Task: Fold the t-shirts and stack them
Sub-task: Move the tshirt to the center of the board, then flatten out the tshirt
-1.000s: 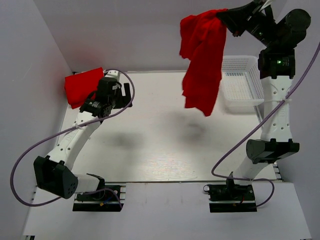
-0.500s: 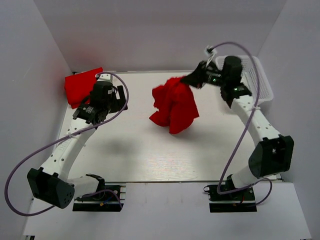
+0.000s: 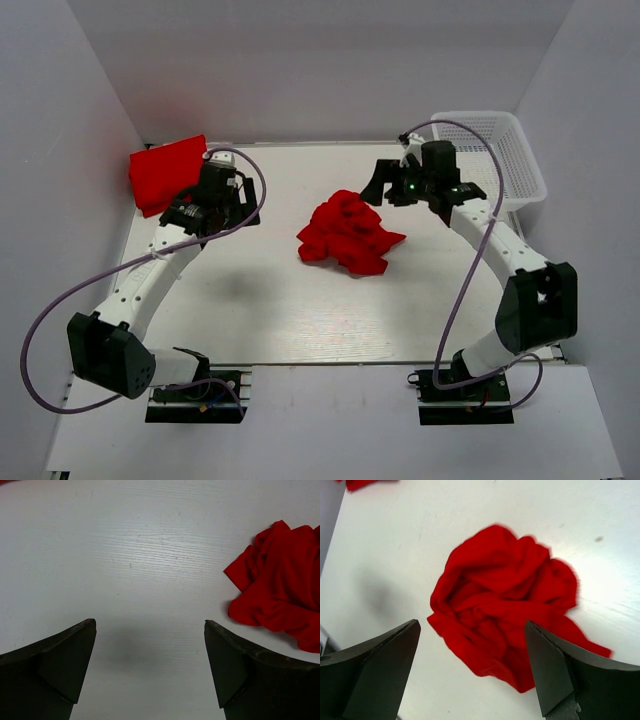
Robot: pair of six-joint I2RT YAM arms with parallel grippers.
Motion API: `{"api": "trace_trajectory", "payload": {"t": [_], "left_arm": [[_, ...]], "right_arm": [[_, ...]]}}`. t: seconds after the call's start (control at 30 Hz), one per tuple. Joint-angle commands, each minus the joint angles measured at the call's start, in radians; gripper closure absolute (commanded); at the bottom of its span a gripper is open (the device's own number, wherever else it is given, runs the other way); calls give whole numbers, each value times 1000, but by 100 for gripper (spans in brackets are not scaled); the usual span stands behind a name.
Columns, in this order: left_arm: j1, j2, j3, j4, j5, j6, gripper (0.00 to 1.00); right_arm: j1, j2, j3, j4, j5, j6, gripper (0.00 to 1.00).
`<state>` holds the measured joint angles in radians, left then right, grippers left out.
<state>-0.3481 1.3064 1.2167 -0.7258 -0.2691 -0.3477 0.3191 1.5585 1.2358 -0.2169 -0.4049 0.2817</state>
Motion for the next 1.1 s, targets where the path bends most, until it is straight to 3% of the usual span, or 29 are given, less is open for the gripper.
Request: {"api": "trace_trajectory", "payload": {"t": [0.0,0.2,0.43,0.63,0.73,0.77,0.87,0.93,1.07], "left_arm": [[4,-16,43,-1,11,15,1],[4,-16,151,-61,11,15,1],[4,-27,152,-26,30,49,1],[-15,-6,106,28,90,122,1],[-15,59,106,37,278,193,1],[-40,100,90,73,395,213,1],[-80,122,11,190,548,263,5],[-101,158,-17,206,573,300,6],[-126,295,-6,172,466,257,12]], "right_arm": [[-3,-119,102,-25,164,-44,10],[-5,-196,137,-81,313,-44,10],[-5,-276,111,-81,373,-41,10],[-5,-247,135,-139,373,-47,10],[-8,-222,152,-217,400,-29,10],[-6,-204,152,-245,435,-4,10],[-9,-170,123,-309,486,30,10],[-9,-152,93,-340,495,68,10],[-12,-129,22,-345,486,120,10]]}}
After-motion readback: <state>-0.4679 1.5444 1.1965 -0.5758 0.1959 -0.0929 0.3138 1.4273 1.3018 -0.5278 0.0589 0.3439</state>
